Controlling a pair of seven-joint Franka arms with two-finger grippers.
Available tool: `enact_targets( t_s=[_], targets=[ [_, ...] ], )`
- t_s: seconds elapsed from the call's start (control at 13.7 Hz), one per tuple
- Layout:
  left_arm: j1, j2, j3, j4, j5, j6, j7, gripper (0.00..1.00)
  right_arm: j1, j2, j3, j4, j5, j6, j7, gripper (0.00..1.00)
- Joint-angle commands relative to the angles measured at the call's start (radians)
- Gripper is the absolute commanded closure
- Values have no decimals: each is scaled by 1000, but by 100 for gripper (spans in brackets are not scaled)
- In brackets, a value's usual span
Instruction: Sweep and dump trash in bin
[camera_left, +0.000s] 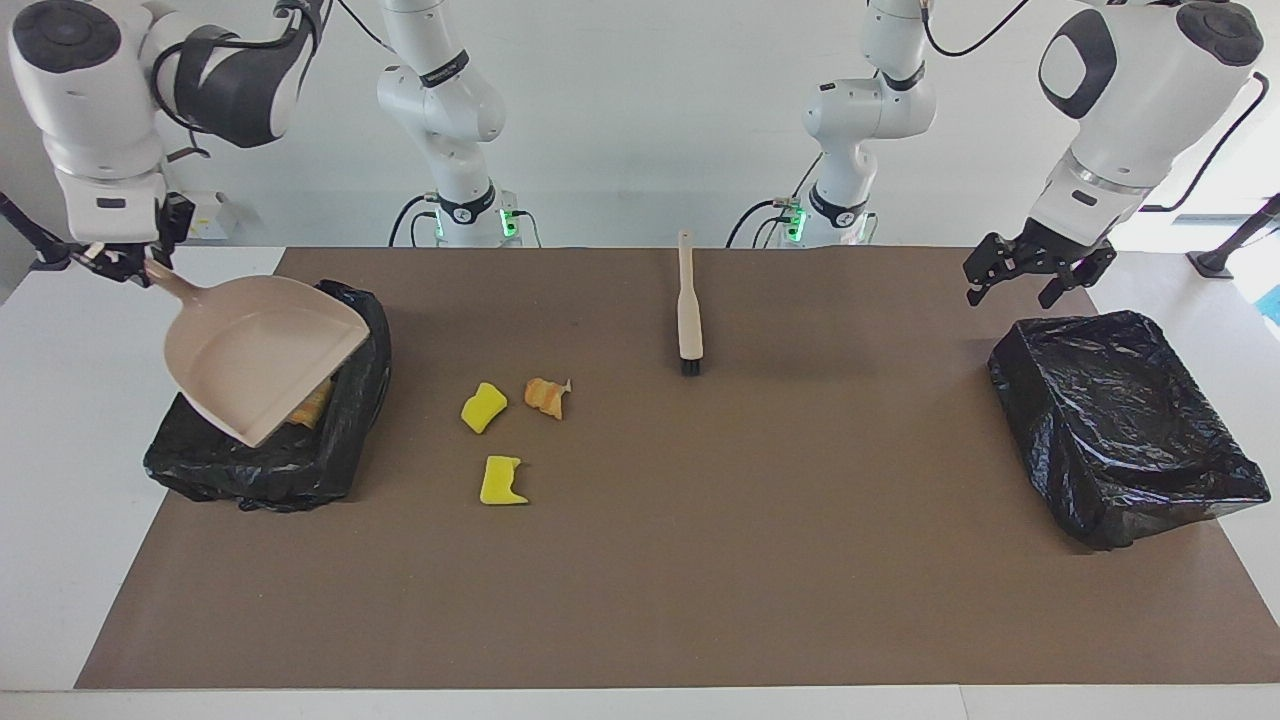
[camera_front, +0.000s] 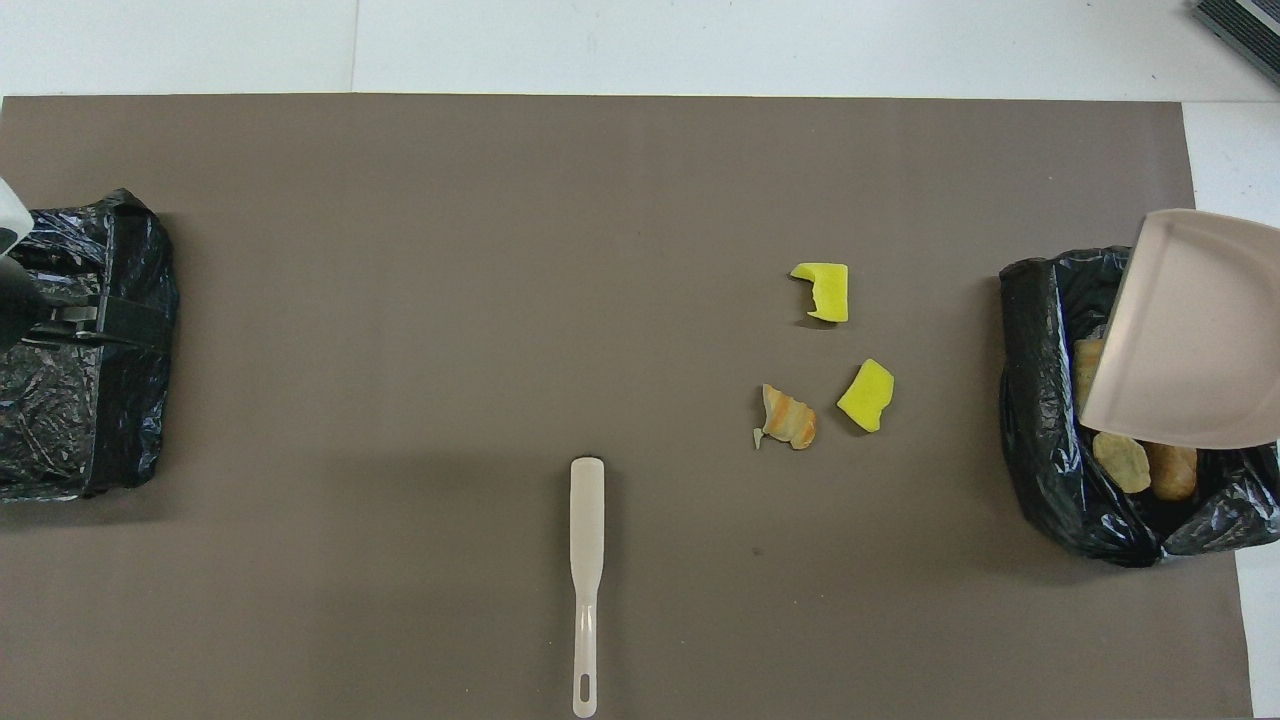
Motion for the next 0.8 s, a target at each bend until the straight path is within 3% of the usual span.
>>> enact_targets(
  t_s=[0.0,0.29,0.37,0.51,0.73],
  targets=[
    [15,14,-6,24,11,-13,46,0,127,-7,3,-6,93,-56,329,100],
    [15,9,-8,17,9,-8,37,0,305,66,3,15,249,-42,892,100],
    [15,6,-8,12,9,-8,37,0,356,115,3,44,277,-43,1022,100],
    [14,1,-8,1,9,-8,37,0,462,262,3,200,289,-42,1280,100],
    [14,-2,-8,-6,9,-8,42,0,520,385,3,323,410,25,1500,100]
  ],
)
